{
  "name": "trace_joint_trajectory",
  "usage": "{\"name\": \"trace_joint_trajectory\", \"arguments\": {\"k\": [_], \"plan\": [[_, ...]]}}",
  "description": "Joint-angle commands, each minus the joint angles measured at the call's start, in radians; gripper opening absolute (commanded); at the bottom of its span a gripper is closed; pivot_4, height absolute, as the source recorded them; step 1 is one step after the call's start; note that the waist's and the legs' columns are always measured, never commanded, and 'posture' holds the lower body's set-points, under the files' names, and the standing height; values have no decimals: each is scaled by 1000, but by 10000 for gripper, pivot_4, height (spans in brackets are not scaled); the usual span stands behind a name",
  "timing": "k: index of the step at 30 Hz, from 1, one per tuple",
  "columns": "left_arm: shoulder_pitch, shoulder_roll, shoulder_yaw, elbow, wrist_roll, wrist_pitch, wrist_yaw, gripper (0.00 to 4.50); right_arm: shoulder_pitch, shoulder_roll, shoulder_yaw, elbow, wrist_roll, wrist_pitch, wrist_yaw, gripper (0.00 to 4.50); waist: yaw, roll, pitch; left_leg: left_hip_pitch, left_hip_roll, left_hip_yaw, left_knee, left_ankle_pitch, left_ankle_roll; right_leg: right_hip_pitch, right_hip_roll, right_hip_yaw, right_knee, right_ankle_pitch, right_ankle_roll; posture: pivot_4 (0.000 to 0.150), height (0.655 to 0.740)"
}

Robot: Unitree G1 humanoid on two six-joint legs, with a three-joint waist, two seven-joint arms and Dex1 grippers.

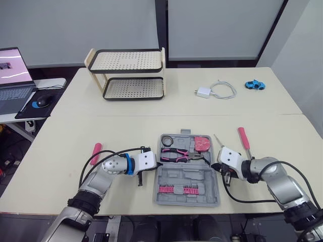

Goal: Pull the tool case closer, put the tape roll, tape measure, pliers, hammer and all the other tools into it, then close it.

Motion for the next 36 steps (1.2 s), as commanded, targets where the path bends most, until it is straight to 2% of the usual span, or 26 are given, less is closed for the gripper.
{"name": "trace_joint_trajectory", "arguments": {"k": [1, 22, 36], "plan": [[11, -21, -34, 0, 17, -2, 4, 170, -35, 35, 35, -34, 27, -38, 11, 0, 0, 0, 0, 0, 0, 0, 0, 0, 0, 0, 0, 0, 0, 0, 0, 1500, 7400], [13, -17, -36, -1, 21, -3, 4, 170, -60, 47, 47, -12, 25, -43, 5, 0, -1, 0, 0, 0, 0, 0, 0, 0, 0, 0, 0, 0, 0, 0, 0, 1500, 7400], [23, 11, -22, -8, 21, 33, 4, 170, -35, 2, 20, -44, 20, 9, -1, 0, -1, 0, 0, 0, 0, 0, 0, 0, 0, 0, 0, 0, 0, 0, 0, 1500, 7400]]}}
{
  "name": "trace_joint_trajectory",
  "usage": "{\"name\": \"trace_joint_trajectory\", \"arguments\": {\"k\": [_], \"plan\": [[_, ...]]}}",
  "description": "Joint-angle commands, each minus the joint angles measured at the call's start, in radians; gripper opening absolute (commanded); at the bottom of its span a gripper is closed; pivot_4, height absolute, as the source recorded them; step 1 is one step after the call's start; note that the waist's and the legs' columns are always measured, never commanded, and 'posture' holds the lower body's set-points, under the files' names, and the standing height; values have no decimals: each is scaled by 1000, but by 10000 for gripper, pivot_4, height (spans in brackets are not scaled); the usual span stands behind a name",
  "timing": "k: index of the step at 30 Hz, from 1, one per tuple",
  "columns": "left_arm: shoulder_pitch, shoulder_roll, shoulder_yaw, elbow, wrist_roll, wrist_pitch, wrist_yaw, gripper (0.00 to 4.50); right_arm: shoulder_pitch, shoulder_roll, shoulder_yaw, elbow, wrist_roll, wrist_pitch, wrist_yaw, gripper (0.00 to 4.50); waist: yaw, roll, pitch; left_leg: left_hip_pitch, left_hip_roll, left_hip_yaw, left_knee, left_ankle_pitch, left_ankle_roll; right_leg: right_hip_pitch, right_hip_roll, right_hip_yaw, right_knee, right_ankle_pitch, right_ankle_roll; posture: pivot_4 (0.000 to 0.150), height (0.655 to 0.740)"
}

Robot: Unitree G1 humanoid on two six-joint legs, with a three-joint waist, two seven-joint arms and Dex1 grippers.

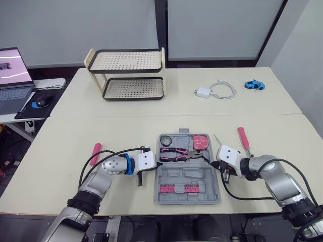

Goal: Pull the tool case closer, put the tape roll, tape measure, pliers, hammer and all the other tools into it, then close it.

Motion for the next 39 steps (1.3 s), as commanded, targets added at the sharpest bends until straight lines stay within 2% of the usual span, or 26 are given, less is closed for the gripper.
{"name": "trace_joint_trajectory", "arguments": {"k": [1, 12, 20, 22, 25, 29, 32, 34, 38, 39], "plan": [[25, 3, -19, -6, 20, 30, 4, 170, -4, 2, 7, -62, 17, -4, 1, 0, 0, 0, 0, 0, 0, 0, 0, 0, 0, 0, 0, 0, 0, 0, 0, 1500, 7400], [78, 56, 25, -70, -1, 87, 6, 170, 40, -61, -70, -96, 29, 25, -38, 0, -2, 0, 0, -1, 1, 0, 0, 0, 0, -1, 0, 0, 0, 0, 0, 1500, 7400], [115, 110, 87, -138, -59, 137, 6, 170, 123, -122, -149, -218, 58, 41, -47, 0, -4, 0, 0, -1, 1, 0, -1, 0, 0, -1, 0, 0, 0, 0, 0, 1500, 7400], [144, 137, 146, -197, -125, 177, -6, 170, 172, -131, -208, -275, 84, 13, -57, 0, -4, 0, 0, -1, 2, 0, -1, 0, 0, -2, 0, 0, 0, 0, 0, 1500, 7400], [206, 196, 276, -299, -253, 258, -35, 170, 259, -129, -377, -396, 175, 87, -65, 0, -2, 1, 1, -5, 2, -1, -1, 0, 0, -5, 0, 0, 0, 0, 0, 1500, 7400], [291, 264, 499, -358, -396, 394, -6, 170, 396, -145, -640, -470, 225, 114, -65, 0, 3, 0, 1, -8, 1, -1, 0, 0, 0, -7, -1, 0, -1, 0, 0, 1500, 7400], [316, 275, 581, -369, -442, 465, 26, 170, 447, -154, -728, -479, 247, 124, -62, 0, 5, 1, 1, -7, 1, -1, 0, 0, 0, -6, -1, 0, -2, 0, 0, 1500, 7400], [344, 291, 699, -312, -473, 514, 69, 170, 513, -154, -840, -462, 263, 120, -38, 0, 5, 0, 1, -7, 1, 0, 0, 0, 0, -5, -1, 0, -2, 0, 0, 1500, 7400], [400, 298, 805, -228, -475, 508, 113, 170, 589, -155, -940, -399, 279, 99, -15, 0, 2, 0, 1, -7, 2, 0, -1, 0, 0, -5, -1, 0, -2, 0, 0, 1500, 7400], [414, 296, 835, -203, -481, 509, 124, 1854, 613, -151, -957, -380, 278, 89, -10, 0, 2, 0, 1, -6, 2, 0, -1, 0, 0, -5, -1, 0, -3, 0, 0, 1500, 7400]]}}
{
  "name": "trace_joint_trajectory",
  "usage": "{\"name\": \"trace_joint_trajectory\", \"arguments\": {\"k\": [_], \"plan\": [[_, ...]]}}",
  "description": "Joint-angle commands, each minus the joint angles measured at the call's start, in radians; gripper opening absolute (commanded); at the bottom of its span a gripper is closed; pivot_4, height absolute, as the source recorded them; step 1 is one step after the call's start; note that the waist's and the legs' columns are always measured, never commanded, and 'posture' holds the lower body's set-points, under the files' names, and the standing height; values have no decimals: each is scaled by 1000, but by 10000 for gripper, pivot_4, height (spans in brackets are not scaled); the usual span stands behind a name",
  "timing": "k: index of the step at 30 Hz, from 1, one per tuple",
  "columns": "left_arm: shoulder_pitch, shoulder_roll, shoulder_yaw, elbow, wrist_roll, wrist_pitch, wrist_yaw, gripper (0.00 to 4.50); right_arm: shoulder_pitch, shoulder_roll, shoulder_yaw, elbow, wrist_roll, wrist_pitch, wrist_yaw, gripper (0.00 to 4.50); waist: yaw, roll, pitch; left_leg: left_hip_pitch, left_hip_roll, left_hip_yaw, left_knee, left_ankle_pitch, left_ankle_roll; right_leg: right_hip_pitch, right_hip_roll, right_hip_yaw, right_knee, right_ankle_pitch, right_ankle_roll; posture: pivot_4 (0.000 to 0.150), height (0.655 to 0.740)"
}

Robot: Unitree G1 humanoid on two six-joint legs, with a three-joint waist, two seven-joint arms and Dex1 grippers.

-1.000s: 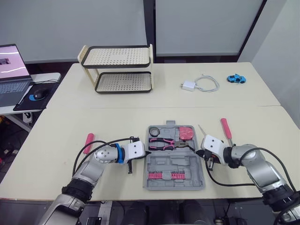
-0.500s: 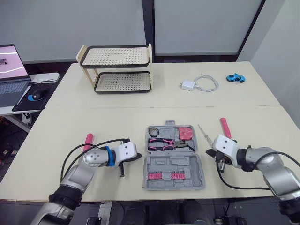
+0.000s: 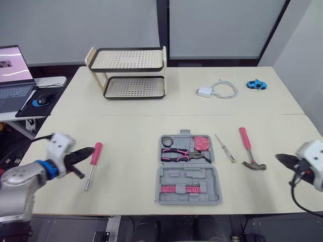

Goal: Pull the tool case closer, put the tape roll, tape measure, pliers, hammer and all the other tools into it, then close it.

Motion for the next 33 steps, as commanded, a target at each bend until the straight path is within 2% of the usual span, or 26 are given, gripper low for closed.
{"name": "trace_joint_trajectory", "arguments": {"k": [1, 3, 8, 13, 14, 25, 33], "plan": [[39, 7, 114, 54, -32, 3, 37, 3917, 60, 0, -78, 38, 15, -47, 21, 1832, 0, 0, 0, 0, 0, 0, 0, 0, 0, 0, 0, 0, 0, 0, 0, 1500, 7400], [68, -1, 158, 98, -50, 19, 54, 9179, 93, 9, -93, 62, 23, -64, 26, 6214, -1, 0, 0, 0, 0, 0, 0, 0, 0, 0, 0, 0, -1, 0, -1, 1500, 7400], [168, -31, 185, 146, -52, 18, 67, 25393, 113, 19, -108, 126, 44, -75, 19, 23636, -1, 0, 0, 1, 0, 1, -1, 0, 0, 1, -1, 1, -1, -1, -1, 1500, 7400], [202, -50, 185, 121, -71, 33, 75, 42421, 119, 3, -103, 158, 54, -83, 31, 42214, 6, -1, 0, 0, 0, 0, 0, 0, 0, 2, -2, 0, -2, -1, -1, 1500, 7400], [206, -53, 184, 118, -73, 32, 77, 44695, 117, 0, -100, 162, 54, -85, 32, 44562, 9, -1, -1, 0, 0, 0, 0, 0, 0, 2, -2, 0, -2, -1, -1, 1500, 7400], [232, -62, 186, 93, -81, 34, 94, 44695, 114, -34, -81, 183, 73, -88, 42, 44562, 19, -1, -1, 0, 0, 0, -1, 0, 0, 3, -2, 0, -3, -1, -1, 1500, 7400], [265, -66, 185, 44, -83, 30, 86, 44695, 105, -62, -43, 213, 47, -160, 42, 44562, 19, -1, -1, 0, 0, 0, -1, 0, 0, 3, -2, 0, -3, -1, -1, 1500, 7400]]}}
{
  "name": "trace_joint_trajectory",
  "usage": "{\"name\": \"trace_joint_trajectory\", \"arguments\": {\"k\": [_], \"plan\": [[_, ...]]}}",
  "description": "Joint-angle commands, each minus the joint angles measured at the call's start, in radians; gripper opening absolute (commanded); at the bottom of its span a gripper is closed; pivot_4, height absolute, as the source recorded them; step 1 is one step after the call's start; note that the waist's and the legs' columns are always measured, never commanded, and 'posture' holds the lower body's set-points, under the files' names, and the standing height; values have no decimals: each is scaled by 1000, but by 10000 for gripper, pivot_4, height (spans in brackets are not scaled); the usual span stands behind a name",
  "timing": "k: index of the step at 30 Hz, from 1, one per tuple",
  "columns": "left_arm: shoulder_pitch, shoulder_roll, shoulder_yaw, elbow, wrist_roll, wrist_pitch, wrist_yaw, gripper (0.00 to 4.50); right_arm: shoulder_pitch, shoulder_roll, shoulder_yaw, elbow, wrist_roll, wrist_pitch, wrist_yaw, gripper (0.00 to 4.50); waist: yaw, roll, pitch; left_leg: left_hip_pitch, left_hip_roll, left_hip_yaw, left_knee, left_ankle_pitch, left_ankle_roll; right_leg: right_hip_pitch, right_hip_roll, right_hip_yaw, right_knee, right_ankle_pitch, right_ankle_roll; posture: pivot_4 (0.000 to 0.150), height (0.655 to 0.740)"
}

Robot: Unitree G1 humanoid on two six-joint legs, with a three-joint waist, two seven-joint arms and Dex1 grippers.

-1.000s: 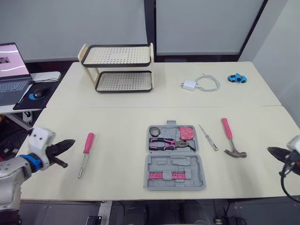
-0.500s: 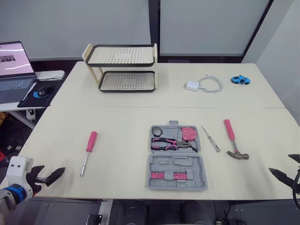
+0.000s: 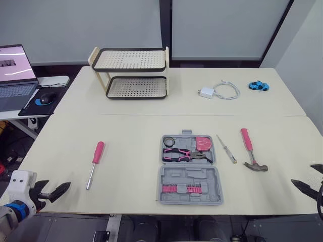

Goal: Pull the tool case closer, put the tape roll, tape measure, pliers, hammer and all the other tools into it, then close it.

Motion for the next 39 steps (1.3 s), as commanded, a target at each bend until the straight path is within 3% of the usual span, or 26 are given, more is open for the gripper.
{"name": "trace_joint_trajectory", "arguments": {"k": [1, 8, 19, 29, 39], "plan": [[20, 9, 33, -60, -20, -11, -14, 44695, -2, -20, 0, -4, -4, -44, 12, 44562, 1, 0, 0, 0, 0, 0, 0, 0, 0, 0, 0, 0, 0, 0, 0, 1500, 7400], [58, 42, 16, -127, -6, -45, -91, 44695, -5, -28, 8, -37, 26, -69, 42, 44562, 2, 0, 0, 0, 0, 0, 0, 0, 0, 0, 0, 0, 0, 0, 0, 1500, 7400], [-5, 57, -169, -377, -8, -80, -210, 44695, -103, -44, 80, -245, 119, 125, -9, 44562, 4, 0, 0, -1, 0, 0, 0, 0, 0, 1, 0, 0, -1, 0, 0, 1500, 7400], [-199, 60, -369, -560, -45, -36, -272, 44695, -284, 78, 354, -366, 57, 364, -313, 44562, 3, 1, 0, -1, 0, 0, 0, 0, 0, 0, 1, 0, -1, 0, 0, 1500, 7400], [-362, 41, -515, -600, -64, 8, -290, 44695, -470, 192, 582, -219, -13, 393, -460, 44562, -3, 1, 0, 0, 0, 0, 1, 0, 0, 0, 2, 0, 0, 0, 0, 1500, 7400]]}}
